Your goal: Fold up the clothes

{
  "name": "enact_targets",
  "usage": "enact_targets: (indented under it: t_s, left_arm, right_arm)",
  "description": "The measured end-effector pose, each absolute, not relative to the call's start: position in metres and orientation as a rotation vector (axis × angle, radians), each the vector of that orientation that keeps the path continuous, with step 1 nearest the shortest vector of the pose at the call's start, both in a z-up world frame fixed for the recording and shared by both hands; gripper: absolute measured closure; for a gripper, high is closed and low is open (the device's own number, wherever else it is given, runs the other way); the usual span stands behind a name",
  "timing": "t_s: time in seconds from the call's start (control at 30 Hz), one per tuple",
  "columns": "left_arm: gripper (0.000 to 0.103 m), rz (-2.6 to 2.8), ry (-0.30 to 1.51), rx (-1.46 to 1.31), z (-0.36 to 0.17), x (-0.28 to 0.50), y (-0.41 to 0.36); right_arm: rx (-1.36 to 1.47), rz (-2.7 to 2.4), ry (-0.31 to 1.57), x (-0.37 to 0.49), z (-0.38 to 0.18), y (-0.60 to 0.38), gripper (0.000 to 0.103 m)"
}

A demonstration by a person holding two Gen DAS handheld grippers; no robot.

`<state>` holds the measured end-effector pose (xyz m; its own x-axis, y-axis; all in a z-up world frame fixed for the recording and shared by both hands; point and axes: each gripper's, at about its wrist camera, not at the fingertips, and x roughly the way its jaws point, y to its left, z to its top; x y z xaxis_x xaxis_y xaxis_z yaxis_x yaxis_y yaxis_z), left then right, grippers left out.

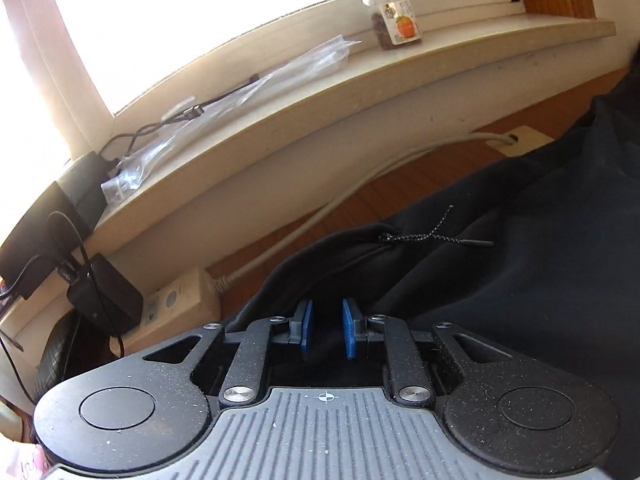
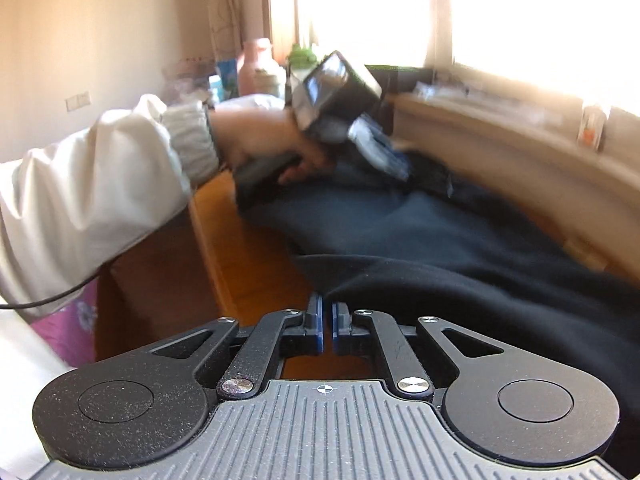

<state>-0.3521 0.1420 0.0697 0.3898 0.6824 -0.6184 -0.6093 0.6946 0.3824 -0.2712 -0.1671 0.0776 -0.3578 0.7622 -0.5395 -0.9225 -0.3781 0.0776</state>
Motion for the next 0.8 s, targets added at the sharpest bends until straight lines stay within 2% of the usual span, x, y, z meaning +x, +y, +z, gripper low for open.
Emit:
enact_targets:
  t_s: [0.13, 0.17, 0.23, 0.37, 0.47, 0.5, 0.53, 0.8]
  left_arm:
    - [0.084, 0.817, 0.795, 0.044, 0.069, -0.362, 0.146]
    - [0.084, 0.815, 0.788, 0.034, 0.069, -0.363, 0.147]
    - [0.084, 0.814, 0.783, 0.023, 0.07, -0.364, 0.15]
    - [0.084, 0.822, 0.812, 0.054, 0.07, -0.357, 0.149]
    - [0.084, 0.822, 0.819, 0.061, 0.069, -0.355, 0.15]
    - [0.084, 0.822, 0.818, 0.059, 0.069, -0.356, 0.15]
    - [0.084, 0.822, 0.818, 0.056, 0.069, -0.356, 0.151]
    - [0.082, 0.828, 0.842, 0.087, 0.069, -0.354, 0.155]
  right_arm:
    - [-0.473, 1.907, 0.476, -0.274, 0.066, -0.16, 0.089]
    - [-0.469, 1.905, 0.475, -0.275, 0.063, -0.158, 0.08]
    - [-0.47, 1.892, 0.469, -0.279, 0.059, -0.152, 0.07]
    - [-0.464, 1.843, 0.421, -0.285, 0.054, -0.145, 0.065]
    - [-0.422, 1.782, 0.309, -0.291, 0.058, -0.154, 0.067]
    - [-0.393, 1.77, 0.273, -0.292, 0.061, -0.158, 0.074]
    - [-0.368, 1.781, 0.27, -0.29, 0.065, -0.162, 0.098]
    - [-0.343, 1.94, 0.37, -0.292, 0.089, -0.183, 0.099]
